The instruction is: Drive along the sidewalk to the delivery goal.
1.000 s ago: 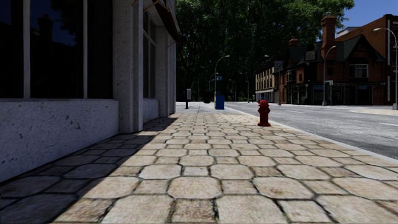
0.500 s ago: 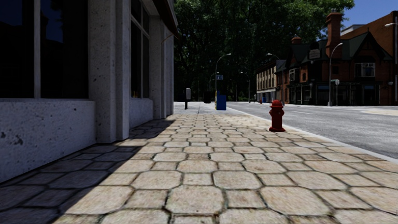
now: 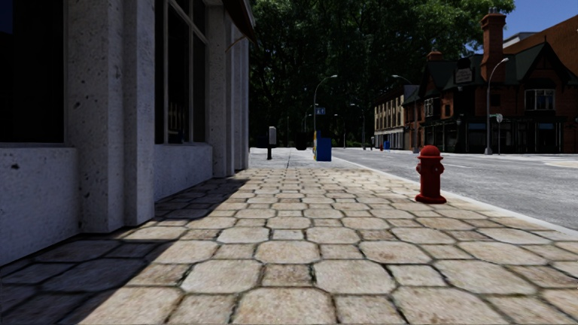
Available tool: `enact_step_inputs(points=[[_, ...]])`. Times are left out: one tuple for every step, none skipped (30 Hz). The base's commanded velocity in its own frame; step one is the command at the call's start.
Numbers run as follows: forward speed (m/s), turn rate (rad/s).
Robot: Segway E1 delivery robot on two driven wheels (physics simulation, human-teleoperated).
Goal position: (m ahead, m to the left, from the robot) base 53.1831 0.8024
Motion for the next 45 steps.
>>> enact_step_inputs(points=[[2.00,0.00],[2.00,0.00],[2.00,0.00],[2.00,0.00],[2.00,0.00],[2.00,0.00],[2.00,0.00],[2.00,0.00],[2.00,0.00],[2.00,0.00],[2.00,0.00],[2.00,0.00],[2.00,0.00],[2.00,0.00],[2.00,0.00],[2.00,0.00],[2.00,0.00],[2.00,0.00],[2.00,0.00],[2.00,0.00],[2.00,0.00],[2.00,0.00],[2.00,0.00],[2.00,0.00],[2.00,0.00],[2.00,0.00],[2.00,0.00],[2.00,0.00],[2.00,0.00],[2.00,0.00],[2.00,0.00],[2.00,0.00],[2.00,0.00],[2.00,0.00],[2.00,0.00],[2.00,0.00],[2.00,0.00],[2.00,0.00],[2.00,0.00],[2.00,0.00],[2.00,0.00],[2.00,0.00],[2.00,0.00],[2.00,0.00],[2.00,0.00]])
